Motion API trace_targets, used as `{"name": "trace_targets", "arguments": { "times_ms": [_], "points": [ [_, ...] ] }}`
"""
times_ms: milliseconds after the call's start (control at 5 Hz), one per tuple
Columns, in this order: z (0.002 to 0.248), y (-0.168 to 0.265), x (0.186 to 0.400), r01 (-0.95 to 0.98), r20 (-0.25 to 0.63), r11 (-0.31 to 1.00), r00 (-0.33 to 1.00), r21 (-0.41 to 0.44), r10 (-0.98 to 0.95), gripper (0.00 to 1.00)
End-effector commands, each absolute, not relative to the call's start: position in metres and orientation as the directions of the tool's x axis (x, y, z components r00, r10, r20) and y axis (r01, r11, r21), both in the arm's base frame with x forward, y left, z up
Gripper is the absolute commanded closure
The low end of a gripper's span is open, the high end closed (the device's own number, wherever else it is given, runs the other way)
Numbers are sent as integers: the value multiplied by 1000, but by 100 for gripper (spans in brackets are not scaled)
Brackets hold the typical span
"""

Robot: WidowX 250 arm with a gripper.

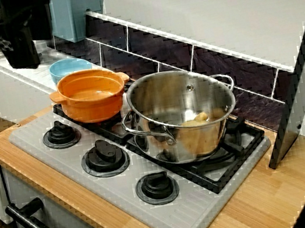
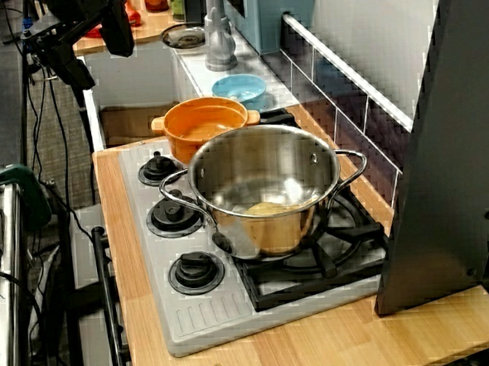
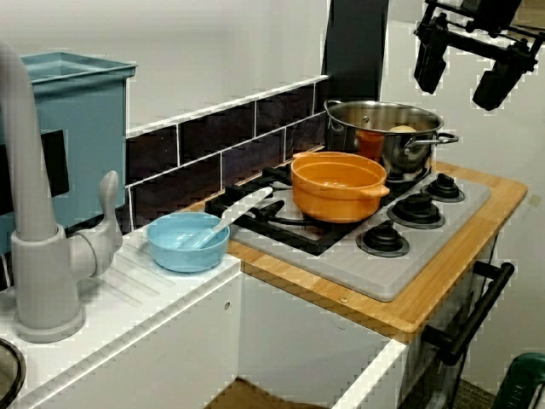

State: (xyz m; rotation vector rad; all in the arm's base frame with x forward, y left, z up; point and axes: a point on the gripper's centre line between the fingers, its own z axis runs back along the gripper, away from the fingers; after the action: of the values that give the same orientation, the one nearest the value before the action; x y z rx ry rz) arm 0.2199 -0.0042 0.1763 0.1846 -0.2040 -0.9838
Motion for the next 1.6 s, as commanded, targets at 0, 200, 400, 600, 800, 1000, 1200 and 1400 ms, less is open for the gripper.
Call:
{"name": "trace_targets", "arguments": {
  "times_ms": [0, 200, 400, 600, 800, 1000, 1200, 1400],
  "points": [
    [193, 3, 240, 772, 248, 611, 566, 175, -786, 0],
    [191, 0, 247, 773, 247, 612, 568, 167, -785, 0],
    [191, -3, 254, 775, 248, 611, 567, 165, -786, 0],
    [191, -9, 256, 782, 251, 601, 556, 166, -792, 0],
    [184, -15, 259, 776, 230, 609, 570, 163, -789, 0],
    [178, -20, 262, 758, 199, 627, 595, 182, -778, 0],
    [171, -22, 264, 748, 201, 639, 608, 179, -768, 0],
    [158, -26, 268, 709, 182, 684, 659, 171, -730, 0]
  ]
}}
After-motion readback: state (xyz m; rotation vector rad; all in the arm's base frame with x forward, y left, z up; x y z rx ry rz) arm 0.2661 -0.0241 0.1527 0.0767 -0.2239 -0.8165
